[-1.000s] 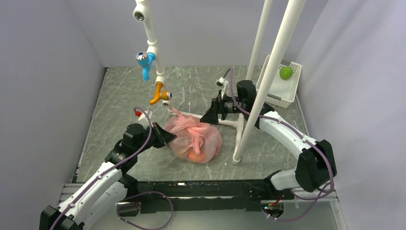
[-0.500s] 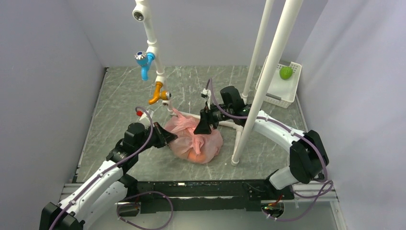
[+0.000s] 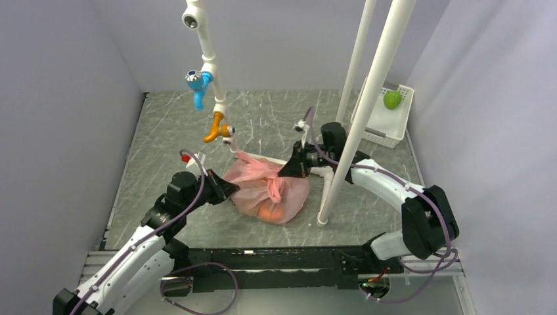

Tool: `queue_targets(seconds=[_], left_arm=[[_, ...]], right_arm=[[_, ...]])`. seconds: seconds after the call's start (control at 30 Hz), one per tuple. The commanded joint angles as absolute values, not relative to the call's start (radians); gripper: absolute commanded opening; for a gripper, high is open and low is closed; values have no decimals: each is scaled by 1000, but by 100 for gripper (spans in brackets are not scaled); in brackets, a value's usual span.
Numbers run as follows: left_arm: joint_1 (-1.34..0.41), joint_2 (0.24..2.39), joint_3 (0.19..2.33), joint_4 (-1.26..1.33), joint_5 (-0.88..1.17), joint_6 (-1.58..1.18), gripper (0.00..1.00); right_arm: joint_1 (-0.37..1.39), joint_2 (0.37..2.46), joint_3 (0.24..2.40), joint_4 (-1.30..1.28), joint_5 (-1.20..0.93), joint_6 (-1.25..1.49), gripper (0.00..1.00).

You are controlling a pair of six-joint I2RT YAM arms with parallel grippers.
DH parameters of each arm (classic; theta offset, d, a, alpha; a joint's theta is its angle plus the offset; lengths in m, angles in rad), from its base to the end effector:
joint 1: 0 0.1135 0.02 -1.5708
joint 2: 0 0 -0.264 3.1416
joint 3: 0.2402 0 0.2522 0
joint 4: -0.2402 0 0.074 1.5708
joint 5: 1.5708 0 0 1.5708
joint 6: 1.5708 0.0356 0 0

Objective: Take the fake fruits out of the plastic bag
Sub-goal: Untie the plastic bag at the center of the board.

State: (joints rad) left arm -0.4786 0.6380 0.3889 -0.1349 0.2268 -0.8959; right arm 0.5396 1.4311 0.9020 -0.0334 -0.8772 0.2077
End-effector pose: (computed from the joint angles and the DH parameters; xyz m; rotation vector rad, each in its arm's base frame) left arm 0.1391 -0.0812 0.2278 -0.2789 2.1012 -1.0904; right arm 0.2492 0.1811 0.2515 -0.8975 2.0141 1.3621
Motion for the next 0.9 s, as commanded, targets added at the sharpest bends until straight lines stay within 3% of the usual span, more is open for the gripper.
queue_targets(seconds=[0.0,0.13,0.3,0.4,0.53,0.6,0.87], left_arm=[[-471,558,405,-243,92,-902,0],[-468,514,379,-244,98,-889,0],[-468,541,402,-221,200,-823,2],[-468,537,418,-210,245,-778,20],[-468,493,443,-234,236,-717,58],[-468,482,475,-271,219,-668,71],[-467,554,575,-356,157,-606,84]], right_arm=[[408,1337,824,155,-980,313,0],[341,1317,748,311,-1066,434,0],[345,1350,767,315,-1073,448,0],[352,1372,797,324,-1088,460,0],[421,1431,898,214,-1118,392,0],[464,1463,955,108,-1117,320,0],[497,1498,941,174,-1166,351,0]])
